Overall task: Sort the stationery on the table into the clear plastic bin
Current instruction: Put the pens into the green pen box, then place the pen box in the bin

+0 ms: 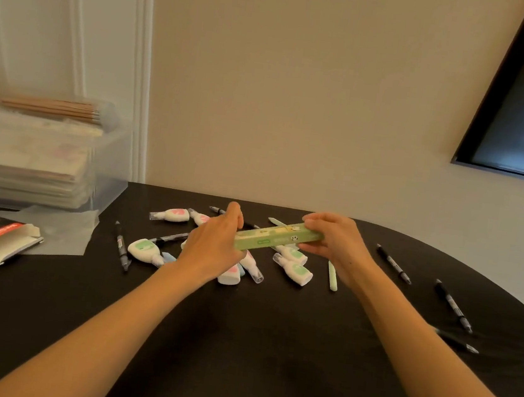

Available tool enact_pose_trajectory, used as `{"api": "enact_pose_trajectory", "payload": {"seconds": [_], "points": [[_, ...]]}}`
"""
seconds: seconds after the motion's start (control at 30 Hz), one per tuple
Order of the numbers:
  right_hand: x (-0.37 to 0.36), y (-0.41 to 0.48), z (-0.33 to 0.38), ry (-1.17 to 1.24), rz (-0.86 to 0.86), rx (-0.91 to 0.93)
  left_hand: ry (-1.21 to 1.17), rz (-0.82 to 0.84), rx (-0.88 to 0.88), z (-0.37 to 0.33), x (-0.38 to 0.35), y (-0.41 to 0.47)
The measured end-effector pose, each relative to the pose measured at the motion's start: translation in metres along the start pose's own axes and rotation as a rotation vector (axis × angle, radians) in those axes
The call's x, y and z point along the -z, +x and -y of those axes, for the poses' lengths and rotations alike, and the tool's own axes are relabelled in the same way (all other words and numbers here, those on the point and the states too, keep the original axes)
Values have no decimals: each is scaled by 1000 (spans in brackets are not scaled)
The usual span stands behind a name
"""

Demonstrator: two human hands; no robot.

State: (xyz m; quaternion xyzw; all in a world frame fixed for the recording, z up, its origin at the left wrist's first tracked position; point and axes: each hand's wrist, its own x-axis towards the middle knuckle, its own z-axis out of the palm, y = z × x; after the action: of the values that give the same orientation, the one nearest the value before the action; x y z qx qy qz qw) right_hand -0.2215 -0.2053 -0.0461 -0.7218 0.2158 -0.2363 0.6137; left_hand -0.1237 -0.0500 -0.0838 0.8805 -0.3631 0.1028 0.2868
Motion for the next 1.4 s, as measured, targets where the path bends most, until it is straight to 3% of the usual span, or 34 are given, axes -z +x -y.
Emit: {"api": "enact_pose_trajectory", "payload": {"seconds": [0.3,0.43,0.7,0.97,1.1,1.3,1.4], "points": [[-66,79,27,129,7,2,39,115,14,56,57,75],[-111,118,52,143,114,-48,29,96,82,92,94,109],[-190,167,126,-60,265,-191,13,111,244,141,177,159],[-260,192,198,-471,529,-182,147,177,330,190,244,188],[-313,192,187,-523,538,-82,250,224,352,227,246,178],[-384,201,151,-822,764,44,276,464,372,290,237,156],[-395,202,139,-948,794,123,245,551,361,305,221,153]]}}
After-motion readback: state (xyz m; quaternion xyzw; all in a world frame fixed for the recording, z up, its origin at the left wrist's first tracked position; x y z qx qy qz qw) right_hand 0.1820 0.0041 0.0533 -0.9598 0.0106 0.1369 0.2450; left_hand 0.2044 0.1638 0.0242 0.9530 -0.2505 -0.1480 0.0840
